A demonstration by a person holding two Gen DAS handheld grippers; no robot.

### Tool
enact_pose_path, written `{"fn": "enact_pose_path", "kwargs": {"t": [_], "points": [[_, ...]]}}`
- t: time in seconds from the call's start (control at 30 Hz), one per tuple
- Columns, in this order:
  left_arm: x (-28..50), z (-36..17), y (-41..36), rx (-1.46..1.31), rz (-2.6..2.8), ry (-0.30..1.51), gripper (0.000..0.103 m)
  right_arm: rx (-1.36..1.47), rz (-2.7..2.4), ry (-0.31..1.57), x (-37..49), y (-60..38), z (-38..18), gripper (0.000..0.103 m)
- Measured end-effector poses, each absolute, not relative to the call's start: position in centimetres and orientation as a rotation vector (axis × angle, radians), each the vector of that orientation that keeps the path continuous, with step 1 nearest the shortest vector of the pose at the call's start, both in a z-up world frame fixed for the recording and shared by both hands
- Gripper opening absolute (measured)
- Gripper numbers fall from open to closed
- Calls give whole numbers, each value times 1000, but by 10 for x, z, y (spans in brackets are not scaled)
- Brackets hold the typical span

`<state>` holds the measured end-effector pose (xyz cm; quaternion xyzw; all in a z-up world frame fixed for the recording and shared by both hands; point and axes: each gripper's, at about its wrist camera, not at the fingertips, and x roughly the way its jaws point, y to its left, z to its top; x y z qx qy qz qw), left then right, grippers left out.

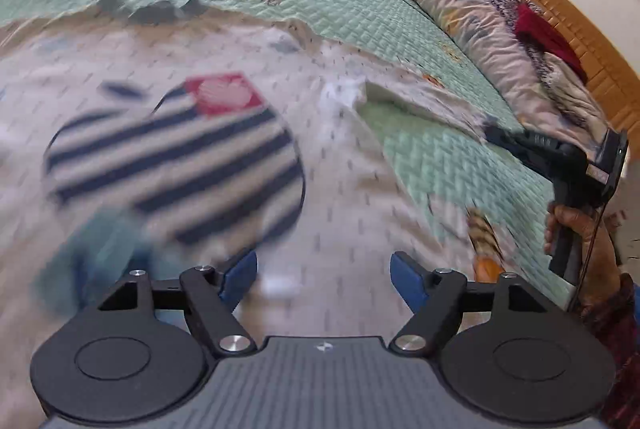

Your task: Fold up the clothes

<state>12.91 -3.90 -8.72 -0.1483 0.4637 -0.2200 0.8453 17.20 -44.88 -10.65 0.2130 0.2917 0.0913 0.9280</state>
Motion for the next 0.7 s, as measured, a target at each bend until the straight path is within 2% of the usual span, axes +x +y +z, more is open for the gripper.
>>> {"fn": "enact_pose_path", "kwargs": {"t": [0.07, 0.17, 0.23, 0.27, 0.33, 0.4, 0.7], "points": [[108, -80, -18, -337, -437, 943, 75, 495, 356, 677, 161, -413, -112, 40], [75, -68, 14, -370, -387, 882, 73, 659, 538, 746, 125, -380, -132, 41], [54, -60, 35, -391, -355, 840, 73, 624, 566, 737, 93, -363, -130, 44], [43, -56, 46, -402, -339, 819, 73, 587, 570, 727, 78, -355, -127, 49], [19, -47, 71, -428, -272, 761, 75, 555, 588, 707, 50, -343, -123, 53], [-3, -43, 77, -337, -234, 729, 75, 650, 619, 704, 34, -339, -125, 65], [-85, -49, 61, 145, -202, 651, 75, 595, 657, 738, 16, -276, -115, 66]]}}
